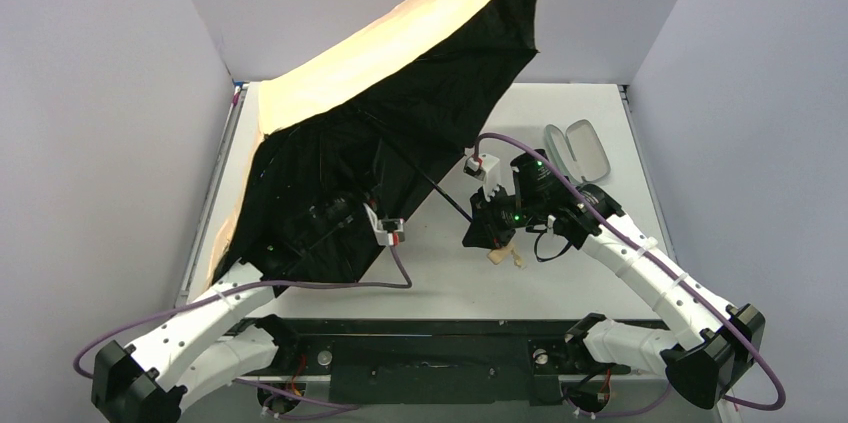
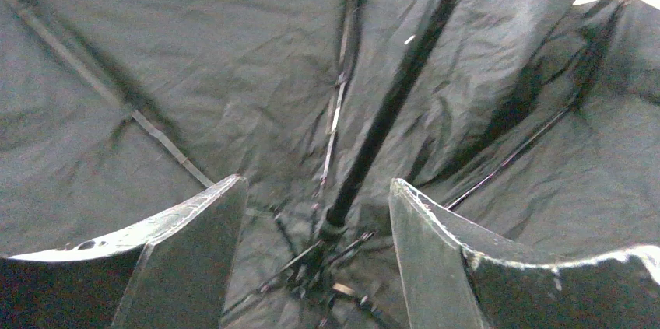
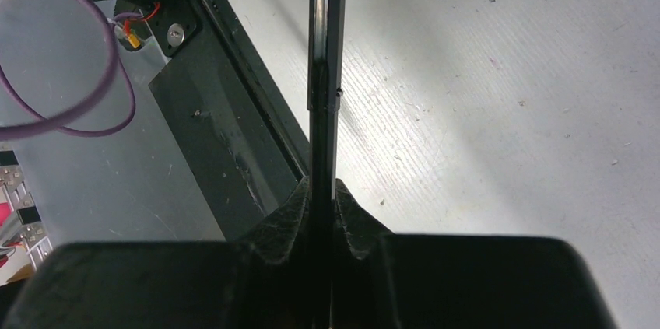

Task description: Open the umbrella

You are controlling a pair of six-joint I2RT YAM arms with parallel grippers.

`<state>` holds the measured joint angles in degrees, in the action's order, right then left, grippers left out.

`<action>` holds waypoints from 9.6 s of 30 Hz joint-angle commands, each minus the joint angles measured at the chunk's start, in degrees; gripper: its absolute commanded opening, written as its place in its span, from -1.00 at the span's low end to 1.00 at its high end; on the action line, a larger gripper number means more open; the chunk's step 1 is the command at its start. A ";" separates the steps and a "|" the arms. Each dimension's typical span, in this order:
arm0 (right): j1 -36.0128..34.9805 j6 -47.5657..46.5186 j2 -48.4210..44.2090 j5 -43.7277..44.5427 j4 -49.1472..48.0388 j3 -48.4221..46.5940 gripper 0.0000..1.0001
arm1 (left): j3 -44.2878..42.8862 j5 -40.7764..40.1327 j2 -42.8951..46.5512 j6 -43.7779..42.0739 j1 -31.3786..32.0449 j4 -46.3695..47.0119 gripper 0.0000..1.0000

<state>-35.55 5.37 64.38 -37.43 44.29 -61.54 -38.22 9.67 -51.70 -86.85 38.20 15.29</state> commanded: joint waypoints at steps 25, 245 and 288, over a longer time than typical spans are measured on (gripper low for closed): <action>0.05 -3.93 -3.80 0.78 -0.45 -0.45 -1.00 | -7.56 -5.96 -21.11 -4.48 -15.33 12.24 -0.41; -0.32 23.58 -1.81 10.56 -40.99 -0.82 -1.00 | -11.89 10.59 -7.31 -5.49 -8.19 -7.39 0.31; -5.19 7.07 -3.72 10.29 -32.39 -6.90 -0.12 | -40.13 -6.46 -16.69 -27.60 -3.48 -51.83 -1.00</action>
<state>-42.52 15.29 63.44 -29.28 15.64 -62.30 -71.53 12.19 -68.07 -109.86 34.96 -26.30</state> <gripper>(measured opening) 0.298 0.085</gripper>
